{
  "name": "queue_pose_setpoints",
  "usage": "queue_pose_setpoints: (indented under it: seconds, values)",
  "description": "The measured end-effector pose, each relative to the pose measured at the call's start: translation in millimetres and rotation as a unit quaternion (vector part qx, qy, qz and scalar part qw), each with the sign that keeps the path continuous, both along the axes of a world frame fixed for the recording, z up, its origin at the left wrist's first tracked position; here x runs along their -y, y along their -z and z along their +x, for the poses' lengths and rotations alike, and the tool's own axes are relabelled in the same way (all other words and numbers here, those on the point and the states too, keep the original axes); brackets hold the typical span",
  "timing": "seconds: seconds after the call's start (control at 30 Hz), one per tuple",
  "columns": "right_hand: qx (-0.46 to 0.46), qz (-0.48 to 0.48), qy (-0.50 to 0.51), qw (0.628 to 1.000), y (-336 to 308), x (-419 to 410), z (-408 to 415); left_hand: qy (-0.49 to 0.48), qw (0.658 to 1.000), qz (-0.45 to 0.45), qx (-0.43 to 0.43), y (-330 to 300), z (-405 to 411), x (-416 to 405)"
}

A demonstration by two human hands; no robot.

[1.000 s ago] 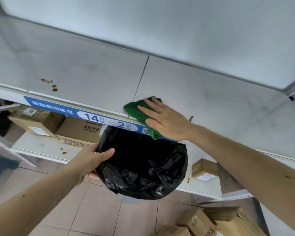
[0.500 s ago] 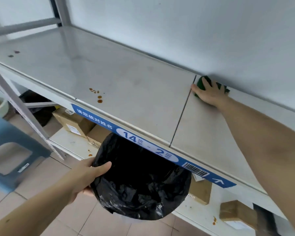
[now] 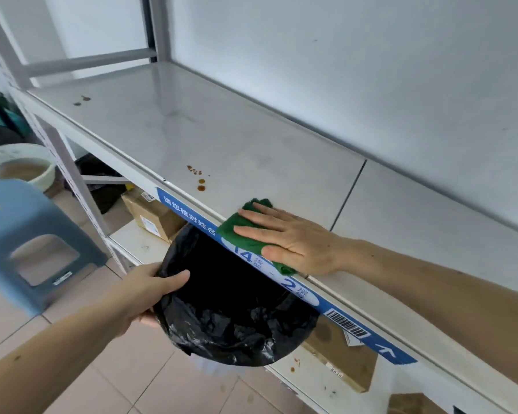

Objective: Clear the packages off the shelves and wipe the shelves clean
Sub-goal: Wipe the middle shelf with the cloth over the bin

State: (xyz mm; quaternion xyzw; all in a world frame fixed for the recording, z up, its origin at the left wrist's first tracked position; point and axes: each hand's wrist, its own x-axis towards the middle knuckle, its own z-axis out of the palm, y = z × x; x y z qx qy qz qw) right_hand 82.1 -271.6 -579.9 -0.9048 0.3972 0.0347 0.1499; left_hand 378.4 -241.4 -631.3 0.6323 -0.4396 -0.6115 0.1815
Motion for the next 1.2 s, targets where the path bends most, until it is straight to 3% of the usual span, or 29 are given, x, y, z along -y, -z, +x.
queue_pose_setpoints:
  seconds: [0.1,0.2,0.27,0.37,0.6,0.7,0.83,0.97,1.07,1.2]
  values:
    - [-0.011,-0.023,0.151,0.988,1,49,-41,-0.003,1.000,-0.001,-0.001,0,5,0]
    - [-0.050,-0.033,0.372,0.926,-1,109,-81,-0.022,1.000,-0.004,-0.001,4,13,0]
    - [-0.066,-0.030,0.444,0.893,0,138,-80,-0.037,0.999,-0.003,-0.004,7,18,-1]
    - [-0.048,-0.032,0.426,0.903,3,159,-34,-0.062,0.998,-0.001,-0.015,9,25,-1]
    - [-0.030,-0.040,0.172,0.984,2,153,99,-0.107,0.994,0.000,-0.018,5,44,7]
    - [-0.030,-0.041,0.062,0.997,4,125,136,-0.130,0.991,0.002,-0.018,4,53,11]
    - [-0.018,-0.040,-0.003,0.999,4,86,127,-0.143,0.990,0.004,-0.017,2,66,20]
    - [0.006,-0.011,0.031,0.999,0,71,82,-0.134,0.991,-0.005,-0.011,2,78,32]
    - [-0.014,-0.024,0.154,0.988,0,93,43,-0.118,0.993,-0.005,-0.008,5,91,41]
    - [-0.043,-0.021,0.353,0.935,-1,149,56,-0.099,0.995,0.007,-0.009,10,109,53]
